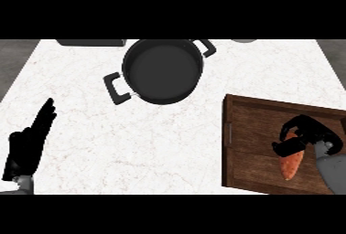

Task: Pick the sweet potato from the tray and place it in the pot

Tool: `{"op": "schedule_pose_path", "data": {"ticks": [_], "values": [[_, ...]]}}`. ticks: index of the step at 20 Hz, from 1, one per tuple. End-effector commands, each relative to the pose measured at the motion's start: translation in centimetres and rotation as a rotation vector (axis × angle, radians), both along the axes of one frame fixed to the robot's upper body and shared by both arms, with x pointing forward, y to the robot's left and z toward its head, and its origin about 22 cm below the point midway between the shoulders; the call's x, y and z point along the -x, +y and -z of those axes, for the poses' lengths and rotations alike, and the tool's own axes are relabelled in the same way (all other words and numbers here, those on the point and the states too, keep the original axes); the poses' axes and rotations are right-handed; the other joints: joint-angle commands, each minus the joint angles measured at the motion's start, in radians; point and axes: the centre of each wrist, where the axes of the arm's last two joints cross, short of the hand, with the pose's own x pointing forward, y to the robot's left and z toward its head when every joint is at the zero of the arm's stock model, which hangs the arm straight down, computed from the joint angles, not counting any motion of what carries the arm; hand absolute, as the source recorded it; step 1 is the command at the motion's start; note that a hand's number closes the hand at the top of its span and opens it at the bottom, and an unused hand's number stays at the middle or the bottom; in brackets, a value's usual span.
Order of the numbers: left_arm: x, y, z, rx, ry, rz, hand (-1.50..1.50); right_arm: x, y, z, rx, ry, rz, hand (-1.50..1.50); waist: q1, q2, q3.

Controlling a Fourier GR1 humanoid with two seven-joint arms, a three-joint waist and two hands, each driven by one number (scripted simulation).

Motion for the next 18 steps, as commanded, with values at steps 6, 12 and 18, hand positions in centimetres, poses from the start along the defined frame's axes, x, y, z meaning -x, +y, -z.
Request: {"op": "schedule_pose_path", "data": {"ticks": [6, 12, 18], "values": [[-1.9, -3.2, -1.1, 0.003, -0.041, 0.169, 0.0, -4.0, 19.3, -5.1, -0.005, -0.275, -0.12, 1.5, 0.221, 0.042, -0.004], [-2.8, -4.4, -1.5, -0.003, -0.031, 0.212, 0.0, -5.3, 26.2, -8.0, 0.221, -0.475, -0.091, 1.5, 0.218, 0.037, -0.007], [-3.1, -4.0, -1.3, -0.016, -0.019, 0.193, 0.0, -6.4, 30.4, -12.2, 0.49, -0.735, -0.013, 1.5, 0.189, 0.016, -0.01]]}}
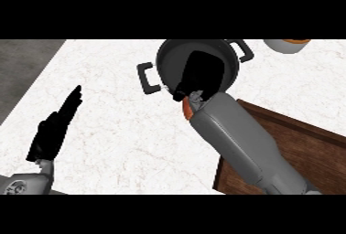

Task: Pick the sweet potato from the tray and place it in the pot

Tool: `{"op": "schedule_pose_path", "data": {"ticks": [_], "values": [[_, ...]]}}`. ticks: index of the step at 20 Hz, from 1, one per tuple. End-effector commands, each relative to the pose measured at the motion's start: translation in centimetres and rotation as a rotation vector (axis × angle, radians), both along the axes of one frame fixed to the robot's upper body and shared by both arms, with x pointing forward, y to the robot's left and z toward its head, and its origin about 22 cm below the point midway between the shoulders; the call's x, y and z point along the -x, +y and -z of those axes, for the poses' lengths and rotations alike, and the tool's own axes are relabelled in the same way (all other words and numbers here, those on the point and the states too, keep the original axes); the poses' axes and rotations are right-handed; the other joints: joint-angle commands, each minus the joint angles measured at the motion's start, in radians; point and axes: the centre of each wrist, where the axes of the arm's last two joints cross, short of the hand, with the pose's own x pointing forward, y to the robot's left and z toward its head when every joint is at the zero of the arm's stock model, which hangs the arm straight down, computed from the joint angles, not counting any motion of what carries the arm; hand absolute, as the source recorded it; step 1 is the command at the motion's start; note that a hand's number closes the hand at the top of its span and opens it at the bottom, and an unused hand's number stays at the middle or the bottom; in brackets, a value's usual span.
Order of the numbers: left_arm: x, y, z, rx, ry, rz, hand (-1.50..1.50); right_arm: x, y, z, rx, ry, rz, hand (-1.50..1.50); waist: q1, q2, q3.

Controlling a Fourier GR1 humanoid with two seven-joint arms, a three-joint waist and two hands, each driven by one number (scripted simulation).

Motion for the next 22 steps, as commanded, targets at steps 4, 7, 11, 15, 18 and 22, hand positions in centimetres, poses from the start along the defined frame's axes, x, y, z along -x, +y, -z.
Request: {"op": "schedule_pose_path", "data": {"ticks": [4, 7, 11, 15, 18, 22], "values": [[-0.5, -0.1, -0.1, 0.012, 0.01, -0.003, 0.0, -1.1, 4.6, -5.4, 0.129, -0.315, 0.25, 1.5, -0.007, -0.001, 0.003], [-0.6, -0.5, 0.1, 0.002, 0.016, 0.008, 0.0, -1.6, 4.9, -6.4, 0.096, -0.388, 0.288, 1.5, -0.001, 0.009, 0.006], [-1.1, -0.4, -0.5, 0.003, -0.011, -0.008, 0.0, -2.4, 5.4, -8.6, 0.067, -0.477, 0.325, 1.5, -0.013, 0.011, 0.008], [-0.7, -0.1, -0.2, -0.001, -0.011, -0.019, 0.0, -3.4, 5.2, -9.1, 0.07, -0.532, 0.371, 1.5, -0.02, 0.011, 0.009], [-1.0, -0.4, -0.4, 0.019, 0.005, -0.008, 0.0, -3.8, 5.4, -10.5, 0.037, -0.563, 0.38, 1.5, -0.026, 0.016, 0.009], [-1.1, 0.5, -0.5, 0.004, 0.0, -0.043, 0.0, -4.9, 4.6, -9.7, 0.014, -0.557, 0.397, 1.5, -0.051, 0.013, 0.011]]}}
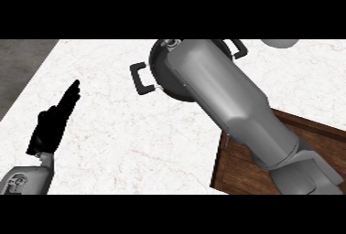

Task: Pick the sweet potato from the tray and place it in the pot

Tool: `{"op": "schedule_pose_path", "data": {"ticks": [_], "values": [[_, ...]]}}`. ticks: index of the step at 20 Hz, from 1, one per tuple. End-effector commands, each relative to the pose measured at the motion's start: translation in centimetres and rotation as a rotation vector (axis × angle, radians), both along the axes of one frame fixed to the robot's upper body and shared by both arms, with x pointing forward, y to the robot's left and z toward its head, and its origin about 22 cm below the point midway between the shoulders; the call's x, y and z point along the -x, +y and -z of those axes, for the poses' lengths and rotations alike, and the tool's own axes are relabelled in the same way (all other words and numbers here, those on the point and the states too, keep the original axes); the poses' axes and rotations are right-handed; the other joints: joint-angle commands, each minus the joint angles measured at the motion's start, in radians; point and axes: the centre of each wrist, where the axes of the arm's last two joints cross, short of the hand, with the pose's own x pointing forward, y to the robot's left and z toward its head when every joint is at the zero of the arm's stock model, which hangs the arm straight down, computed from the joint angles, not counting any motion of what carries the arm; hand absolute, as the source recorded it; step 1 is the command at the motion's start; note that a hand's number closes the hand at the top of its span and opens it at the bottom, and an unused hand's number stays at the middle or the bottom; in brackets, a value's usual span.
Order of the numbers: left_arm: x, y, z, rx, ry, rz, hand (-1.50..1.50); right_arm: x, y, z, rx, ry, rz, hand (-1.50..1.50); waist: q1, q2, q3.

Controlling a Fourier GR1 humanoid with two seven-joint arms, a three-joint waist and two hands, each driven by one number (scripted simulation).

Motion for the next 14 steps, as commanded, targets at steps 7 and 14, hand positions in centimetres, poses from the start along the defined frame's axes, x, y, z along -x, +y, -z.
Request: {"op": "schedule_pose_path", "data": {"ticks": [7, 14], "values": [[0.8, 0.7, 0.2, 0.014, 0.003, -0.05, 0.0, -2.8, -1.7, 2.0, -0.185, -0.051, 0.145, 1.5, -0.047, 0.003, 0.004], [1.5, 2.0, 0.7, 0.005, -0.017, -0.06, 0.0, -4.7, -4.5, 4.3, -0.166, 0.018, 0.17, 1.5, -0.045, 0.011, 0.003]]}}
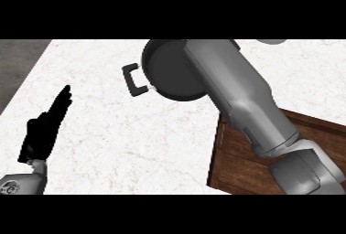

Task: Pick the sweet potato from the tray and place it in the pot

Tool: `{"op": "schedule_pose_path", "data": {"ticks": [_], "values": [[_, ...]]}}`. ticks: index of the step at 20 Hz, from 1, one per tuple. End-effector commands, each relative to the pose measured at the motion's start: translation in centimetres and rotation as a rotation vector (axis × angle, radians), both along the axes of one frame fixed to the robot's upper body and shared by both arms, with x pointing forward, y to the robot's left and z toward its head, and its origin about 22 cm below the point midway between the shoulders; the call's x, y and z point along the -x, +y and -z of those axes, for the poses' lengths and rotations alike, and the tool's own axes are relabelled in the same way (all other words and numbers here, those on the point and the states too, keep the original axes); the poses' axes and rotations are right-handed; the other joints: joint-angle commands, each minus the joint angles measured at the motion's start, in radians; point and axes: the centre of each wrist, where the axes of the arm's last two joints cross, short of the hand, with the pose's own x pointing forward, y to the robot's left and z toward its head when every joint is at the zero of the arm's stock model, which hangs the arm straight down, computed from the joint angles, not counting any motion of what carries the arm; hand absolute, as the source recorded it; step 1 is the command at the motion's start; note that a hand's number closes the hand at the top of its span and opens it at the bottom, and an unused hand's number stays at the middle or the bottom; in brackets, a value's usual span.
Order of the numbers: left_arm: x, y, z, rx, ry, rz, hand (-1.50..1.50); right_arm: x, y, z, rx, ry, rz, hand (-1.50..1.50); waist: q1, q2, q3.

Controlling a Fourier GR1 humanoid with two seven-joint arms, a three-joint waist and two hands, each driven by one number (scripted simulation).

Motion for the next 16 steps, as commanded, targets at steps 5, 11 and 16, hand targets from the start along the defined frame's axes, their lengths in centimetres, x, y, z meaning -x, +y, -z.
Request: {"op": "schedule_pose_path", "data": {"ticks": [5, 11, 16], "values": [[0.3, 0.3, -0.4, -0.019, -0.036, -0.015, 0.0, -1.7, -4.2, 4.1, -0.162, -0.001, 0.122, 1.5, -0.003, 0.01, 0.003], [-0.3, 0.0, -0.9, 0.005, -0.012, -0.01, 0.0, -1.8, -5.1, 5.2, -0.328, -0.03, 0.078, -1.5, -0.008, 0.01, 0.005], [-0.5, -0.3, -0.8, 0.006, -0.023, -0.001, 0.0, -1.7, -3.8, 4.8, -0.362, -0.086, 0.049, -1.5, 0.007, 0.014, 0.003]]}}
